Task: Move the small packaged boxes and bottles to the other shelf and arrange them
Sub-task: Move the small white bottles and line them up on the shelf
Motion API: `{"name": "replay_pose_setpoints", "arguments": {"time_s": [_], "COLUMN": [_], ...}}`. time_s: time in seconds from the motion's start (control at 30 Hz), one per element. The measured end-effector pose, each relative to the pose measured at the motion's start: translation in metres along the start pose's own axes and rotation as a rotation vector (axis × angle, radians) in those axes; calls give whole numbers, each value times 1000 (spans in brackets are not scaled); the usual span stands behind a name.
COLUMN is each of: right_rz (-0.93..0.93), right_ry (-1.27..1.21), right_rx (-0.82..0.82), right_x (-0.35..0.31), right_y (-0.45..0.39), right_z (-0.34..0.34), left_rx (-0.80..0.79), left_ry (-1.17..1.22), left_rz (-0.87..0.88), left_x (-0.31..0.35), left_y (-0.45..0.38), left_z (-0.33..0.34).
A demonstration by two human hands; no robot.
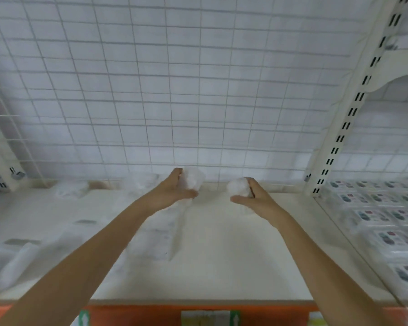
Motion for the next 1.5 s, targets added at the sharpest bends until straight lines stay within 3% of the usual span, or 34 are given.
{"name": "replay_pose_setpoints", "arguments": {"time_s": [0.17, 0.27, 0.47, 0.57, 0.9, 1.13, 1.33, 1.5], "right_rz": [184, 279, 200, 179, 276, 115, 76, 95], "right_ry": [-559, -801, -397, -416, -603, -588, -496, -405], "right_rx": [21, 21, 296, 357, 331, 402, 502, 646], "right_x": [15, 19, 20, 23, 21, 16, 27, 44], "right_y": [-2, -1, 9, 15, 42, 83, 145, 226], "right_z": [20, 34, 18, 9, 0, -27, -72, -131], "left_rx": [-67, -26, 0, 24, -155, -187, -281, -351], "left_ry": [650, 816, 701, 766, 926, 821, 753, 696], "left_rz": [-168, -256, -271, -299, -195, -247, -59, 10], "left_x": [-16, -26, -36, -37, -27, -20, 27, 77], "left_y": [-17, -22, -19, -15, -8, -1, 9, 23], "left_z": [39, 45, 46, 42, 40, 55, 99, 174]}}
Point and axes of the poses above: each hand's wrist, its own y-axis away from the middle knuckle, its own z-axis out of the palm, x = y × z, the point moved 8 cm from there along -y, towards the middle knuckle, and after that the axes turned 2 degrees about y, right-handed, at the moved point
